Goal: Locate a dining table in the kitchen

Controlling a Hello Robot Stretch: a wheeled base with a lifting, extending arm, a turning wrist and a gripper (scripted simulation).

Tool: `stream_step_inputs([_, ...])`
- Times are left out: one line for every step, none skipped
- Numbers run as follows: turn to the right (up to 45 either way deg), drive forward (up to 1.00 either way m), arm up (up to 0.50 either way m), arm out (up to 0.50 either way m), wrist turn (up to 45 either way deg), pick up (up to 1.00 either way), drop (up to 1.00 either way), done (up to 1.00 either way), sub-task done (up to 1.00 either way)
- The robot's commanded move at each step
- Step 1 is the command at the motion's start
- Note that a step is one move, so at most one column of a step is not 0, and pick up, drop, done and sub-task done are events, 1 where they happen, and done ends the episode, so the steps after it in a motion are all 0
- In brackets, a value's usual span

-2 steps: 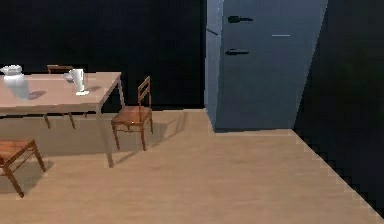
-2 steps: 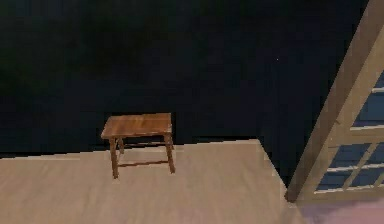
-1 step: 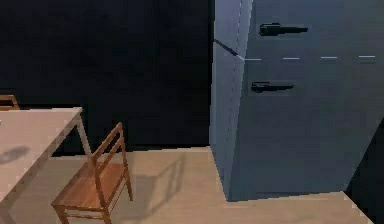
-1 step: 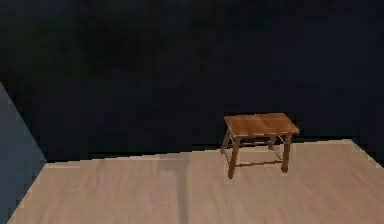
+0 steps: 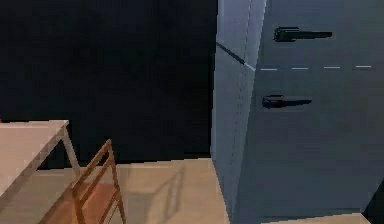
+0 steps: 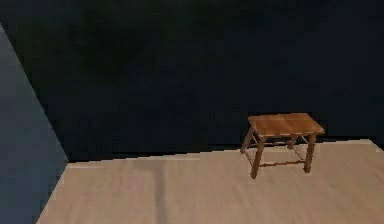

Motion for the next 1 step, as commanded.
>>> stream_step_inputs([-45.0, 0.00, 0.00, 0.00, 0.0, 0.00, 0.00, 0.00, 0.00])
